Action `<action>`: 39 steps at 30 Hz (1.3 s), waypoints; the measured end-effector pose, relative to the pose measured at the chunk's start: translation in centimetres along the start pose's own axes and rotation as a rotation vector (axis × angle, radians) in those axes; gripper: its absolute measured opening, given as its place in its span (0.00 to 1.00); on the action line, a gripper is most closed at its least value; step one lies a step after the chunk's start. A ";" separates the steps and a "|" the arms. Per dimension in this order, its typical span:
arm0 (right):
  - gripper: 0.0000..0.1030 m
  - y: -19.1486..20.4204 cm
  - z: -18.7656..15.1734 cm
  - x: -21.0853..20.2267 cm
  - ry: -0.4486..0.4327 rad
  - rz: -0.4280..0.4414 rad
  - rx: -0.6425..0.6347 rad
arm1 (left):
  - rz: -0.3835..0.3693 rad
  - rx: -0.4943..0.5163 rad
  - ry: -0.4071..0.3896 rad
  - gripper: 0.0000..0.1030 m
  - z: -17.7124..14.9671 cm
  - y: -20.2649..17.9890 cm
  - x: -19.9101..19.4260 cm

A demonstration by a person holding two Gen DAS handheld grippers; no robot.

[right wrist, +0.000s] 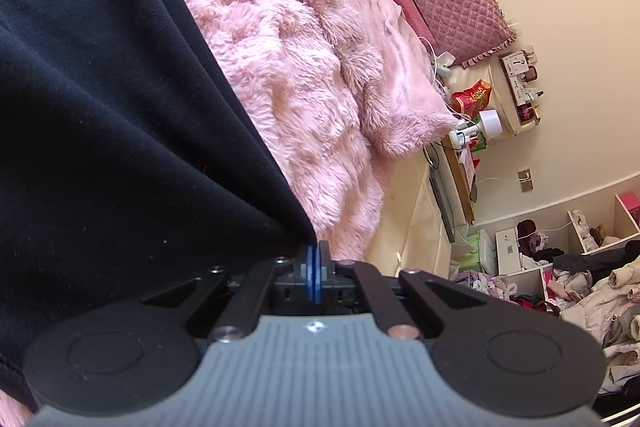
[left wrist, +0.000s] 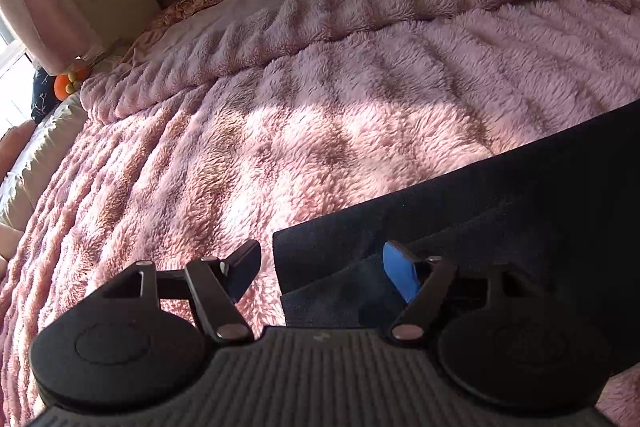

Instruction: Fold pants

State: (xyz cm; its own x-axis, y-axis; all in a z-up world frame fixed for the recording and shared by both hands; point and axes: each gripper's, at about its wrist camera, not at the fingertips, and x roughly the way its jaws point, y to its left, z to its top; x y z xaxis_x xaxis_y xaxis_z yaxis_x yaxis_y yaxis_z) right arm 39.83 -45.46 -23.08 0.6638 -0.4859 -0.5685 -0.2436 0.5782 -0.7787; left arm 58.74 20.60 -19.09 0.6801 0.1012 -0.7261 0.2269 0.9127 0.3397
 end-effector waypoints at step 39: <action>0.00 1.8 -0.2 -0.4 0.054 -0.058 -0.023 | 0.113 -0.052 -0.230 0.08 -5.9 -2.0 -3.1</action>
State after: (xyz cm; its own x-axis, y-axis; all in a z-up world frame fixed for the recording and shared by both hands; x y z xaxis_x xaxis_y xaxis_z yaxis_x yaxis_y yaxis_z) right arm 38.98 -44.43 -24.31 0.6384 -0.5529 -0.5354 -0.2225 0.5334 -0.8161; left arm 52.01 20.78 -21.05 0.8411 0.1169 -0.5281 0.1079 0.9205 0.3756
